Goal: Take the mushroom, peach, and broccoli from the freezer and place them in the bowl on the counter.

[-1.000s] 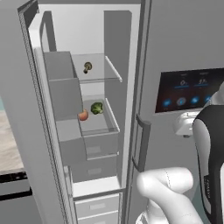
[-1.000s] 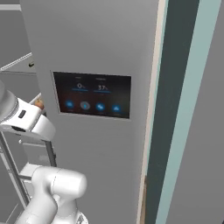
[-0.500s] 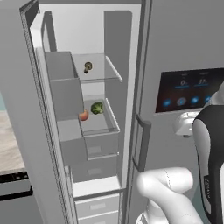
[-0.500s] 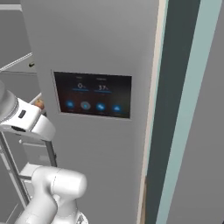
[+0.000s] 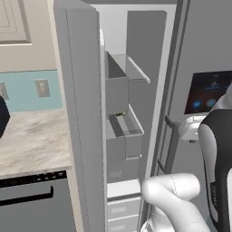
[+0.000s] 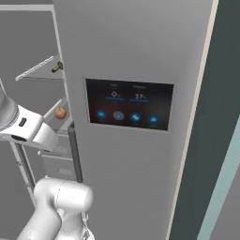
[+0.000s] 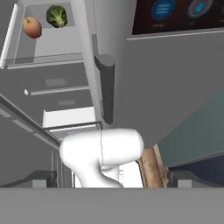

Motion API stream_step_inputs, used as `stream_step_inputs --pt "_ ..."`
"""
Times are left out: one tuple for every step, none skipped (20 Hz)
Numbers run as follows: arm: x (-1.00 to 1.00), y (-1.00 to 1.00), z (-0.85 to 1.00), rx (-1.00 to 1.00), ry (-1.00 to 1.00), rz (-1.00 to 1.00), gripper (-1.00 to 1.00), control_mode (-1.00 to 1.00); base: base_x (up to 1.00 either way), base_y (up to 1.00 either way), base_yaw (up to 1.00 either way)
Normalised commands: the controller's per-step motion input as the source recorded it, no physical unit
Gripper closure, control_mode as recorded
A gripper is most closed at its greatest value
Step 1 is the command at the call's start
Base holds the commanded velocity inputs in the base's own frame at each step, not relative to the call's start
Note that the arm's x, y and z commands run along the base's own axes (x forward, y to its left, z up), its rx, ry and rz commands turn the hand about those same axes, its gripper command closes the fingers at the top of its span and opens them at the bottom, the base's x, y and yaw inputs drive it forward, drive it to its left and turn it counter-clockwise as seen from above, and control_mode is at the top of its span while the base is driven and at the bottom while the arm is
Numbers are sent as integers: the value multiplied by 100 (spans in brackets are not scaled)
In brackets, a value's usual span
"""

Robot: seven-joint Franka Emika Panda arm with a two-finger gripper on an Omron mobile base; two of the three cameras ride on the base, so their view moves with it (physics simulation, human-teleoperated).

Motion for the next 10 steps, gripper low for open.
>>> stream_step_inputs --pt "0 0 0 0 0 0 -100 100 9 20 4" --pt "0 0 0 0 0 0 -100 100 23 18 4" --pt "0 0 0 0 0 0 -100 100 35 18 1" --pt "0 0 0 0 0 0 -100 100 40 20 0" --pt "0 0 0 0 0 0 -100 100 40 23 0" --pt "0 0 0 0 0 0 -100 100 14 37 2" --pt "0 0 0 0 0 0 -100 100 8 38 3" --pt "0 0 0 0 0 0 -100 100 11 39 3" --pt "0 0 0 0 0 0 -100 100 8 52 2" --pt "0 0 0 0 0 0 -100 100 6 57 2"
